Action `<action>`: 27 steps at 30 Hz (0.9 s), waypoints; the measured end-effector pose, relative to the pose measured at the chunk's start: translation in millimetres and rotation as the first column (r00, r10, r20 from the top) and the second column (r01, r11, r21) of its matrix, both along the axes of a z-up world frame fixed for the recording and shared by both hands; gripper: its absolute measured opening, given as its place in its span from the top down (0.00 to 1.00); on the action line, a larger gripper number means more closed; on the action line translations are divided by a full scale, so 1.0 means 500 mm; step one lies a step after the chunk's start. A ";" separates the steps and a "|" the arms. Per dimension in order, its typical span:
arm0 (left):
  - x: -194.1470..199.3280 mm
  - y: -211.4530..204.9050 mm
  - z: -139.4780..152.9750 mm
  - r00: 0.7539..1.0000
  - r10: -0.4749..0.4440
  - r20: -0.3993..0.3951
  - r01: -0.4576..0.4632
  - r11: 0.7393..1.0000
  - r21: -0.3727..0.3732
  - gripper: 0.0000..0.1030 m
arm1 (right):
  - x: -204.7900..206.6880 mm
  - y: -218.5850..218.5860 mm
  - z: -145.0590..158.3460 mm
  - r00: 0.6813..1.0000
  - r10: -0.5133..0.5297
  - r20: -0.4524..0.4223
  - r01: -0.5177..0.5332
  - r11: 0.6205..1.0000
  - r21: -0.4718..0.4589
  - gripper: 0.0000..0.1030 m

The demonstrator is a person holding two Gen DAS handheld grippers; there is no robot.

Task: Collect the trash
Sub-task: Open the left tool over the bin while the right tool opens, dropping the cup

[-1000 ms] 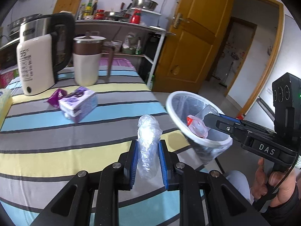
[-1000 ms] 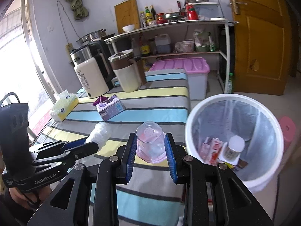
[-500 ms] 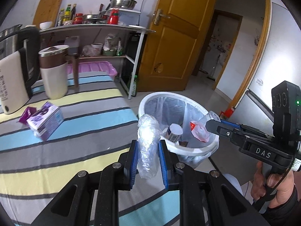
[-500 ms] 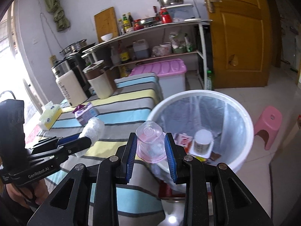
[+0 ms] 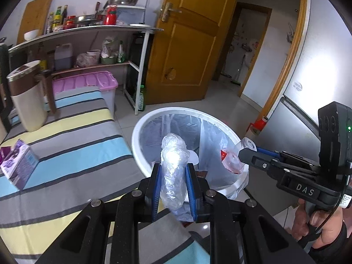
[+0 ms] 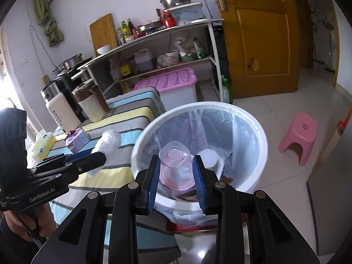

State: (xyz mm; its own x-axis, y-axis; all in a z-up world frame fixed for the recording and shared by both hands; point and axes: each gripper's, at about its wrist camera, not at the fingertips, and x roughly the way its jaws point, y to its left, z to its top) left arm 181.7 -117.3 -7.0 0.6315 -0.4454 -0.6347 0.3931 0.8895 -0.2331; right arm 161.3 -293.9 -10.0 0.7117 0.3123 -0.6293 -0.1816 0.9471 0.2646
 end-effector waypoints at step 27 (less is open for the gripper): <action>0.086 -0.073 -0.060 0.995 -0.060 -0.075 0.061 0.998 0.004 0.75 | 0.034 -0.033 -0.054 0.996 -0.056 -0.074 0.053 0.998 -0.038 0.69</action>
State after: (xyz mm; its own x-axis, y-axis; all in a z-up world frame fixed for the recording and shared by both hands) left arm 224.5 -153.8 -36.8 0.5543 -0.4771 -0.6820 0.4281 0.8661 -0.2579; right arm 178.5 -310.3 -36.7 0.6772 0.2504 -0.6919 -0.1104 0.9642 0.2409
